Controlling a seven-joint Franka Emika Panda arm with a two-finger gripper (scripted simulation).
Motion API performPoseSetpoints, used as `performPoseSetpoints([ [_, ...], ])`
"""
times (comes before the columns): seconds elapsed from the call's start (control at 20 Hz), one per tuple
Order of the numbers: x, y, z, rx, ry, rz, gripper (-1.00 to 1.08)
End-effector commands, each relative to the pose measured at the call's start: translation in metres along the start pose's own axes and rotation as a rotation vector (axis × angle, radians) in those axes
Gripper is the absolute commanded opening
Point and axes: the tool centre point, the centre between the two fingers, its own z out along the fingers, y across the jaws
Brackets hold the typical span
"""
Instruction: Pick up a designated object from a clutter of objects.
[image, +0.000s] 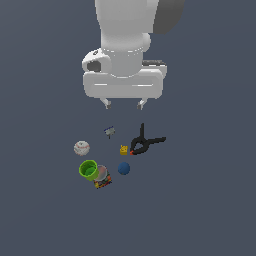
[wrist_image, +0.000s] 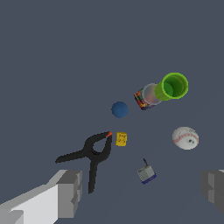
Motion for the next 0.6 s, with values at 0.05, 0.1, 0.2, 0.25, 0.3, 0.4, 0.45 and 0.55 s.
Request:
performPoseSetpoints([
  [0.05,0.0,0.001,0.0,0.0,-0.001,0.002,1.0],
  [0.1,0.0,0.002,0.001,0.001,-0.002,0.007,1.0],
  [0.2,-0.002,0.009,0.003,0.003,-0.01,0.028,1.0],
  [0.25,-0.003,0.015,0.004,0.004,-0.015,0.043,1.0],
  [0.3,-0.005,0.02,0.006,0.005,-0.02,0.059,1.0],
  [0.4,-0.007,0.027,0.007,0.007,-0.028,0.08,1.0],
  [0.45,-0.008,0.028,0.008,0.008,-0.029,0.086,1.0],
  [0.55,-0.008,0.028,0.007,0.008,-0.029,0.086,1.0],
])
